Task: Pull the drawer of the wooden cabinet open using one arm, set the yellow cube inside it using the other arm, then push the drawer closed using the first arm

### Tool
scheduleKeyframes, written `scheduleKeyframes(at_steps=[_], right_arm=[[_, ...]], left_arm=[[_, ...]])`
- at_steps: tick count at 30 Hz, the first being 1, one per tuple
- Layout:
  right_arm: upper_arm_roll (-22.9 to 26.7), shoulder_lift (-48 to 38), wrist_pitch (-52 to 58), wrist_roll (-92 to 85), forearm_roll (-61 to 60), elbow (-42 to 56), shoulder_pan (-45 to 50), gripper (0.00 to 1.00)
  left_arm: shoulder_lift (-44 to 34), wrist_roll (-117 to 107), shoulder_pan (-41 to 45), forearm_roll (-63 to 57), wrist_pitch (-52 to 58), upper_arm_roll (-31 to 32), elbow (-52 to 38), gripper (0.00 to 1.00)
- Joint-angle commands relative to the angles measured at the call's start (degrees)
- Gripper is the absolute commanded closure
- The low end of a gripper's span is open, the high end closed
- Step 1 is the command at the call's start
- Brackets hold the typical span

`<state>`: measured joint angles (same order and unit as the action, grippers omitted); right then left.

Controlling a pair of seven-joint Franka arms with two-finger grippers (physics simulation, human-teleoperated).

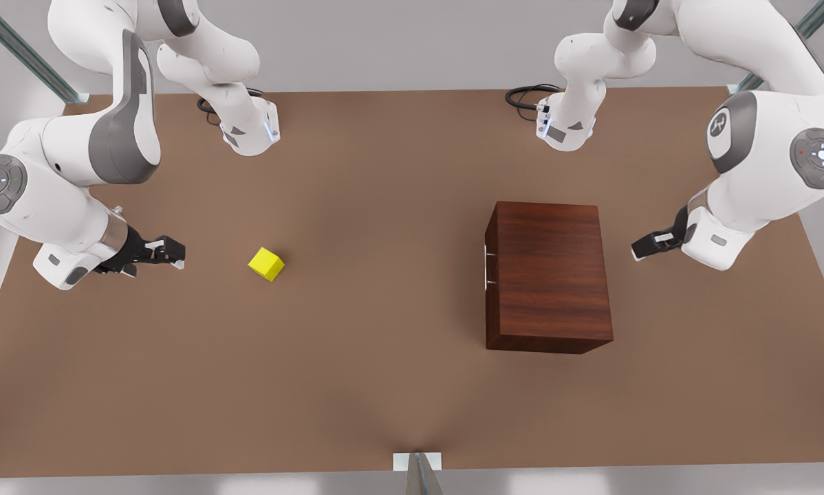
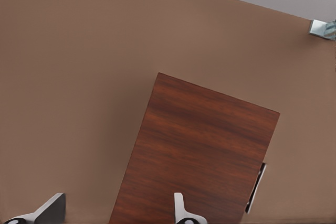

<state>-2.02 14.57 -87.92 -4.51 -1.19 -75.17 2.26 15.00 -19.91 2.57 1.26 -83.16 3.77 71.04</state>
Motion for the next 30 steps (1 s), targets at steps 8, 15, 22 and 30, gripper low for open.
scheduleKeyframes(at_steps=[8, 15, 22, 30], right_arm=[[0.1, 1.6, -3.2, 0.6, 1.4, -0.4, -0.1, 0.0], [0.2, 11.1, -12.9, 0.6, 4.2, -2.5, -1.6, 0.0], [-1.8, 1.9, -26.9, 0.5, 4.2, -28.1, -2.6, 0.0], [-6.2, -0.6, -33.0, 5.5, 3.9, -38.7, -3.1, 0.0]], left_arm=[[9.0, -6.2, 29.6, -13.7, -1.6, 0.0, 0.0, 0.0], [18.3, -26.5, 36.9, -13.7, -8.9, -0.1, 0.4, 0.0], [24.7, -26.3, 36.8, -20.1, -13.0, -0.1, 1.2, 0.01], [25.2, -26.2, 36.5, -22.1, -12.6, -0.1, 2.7, 0.27]])
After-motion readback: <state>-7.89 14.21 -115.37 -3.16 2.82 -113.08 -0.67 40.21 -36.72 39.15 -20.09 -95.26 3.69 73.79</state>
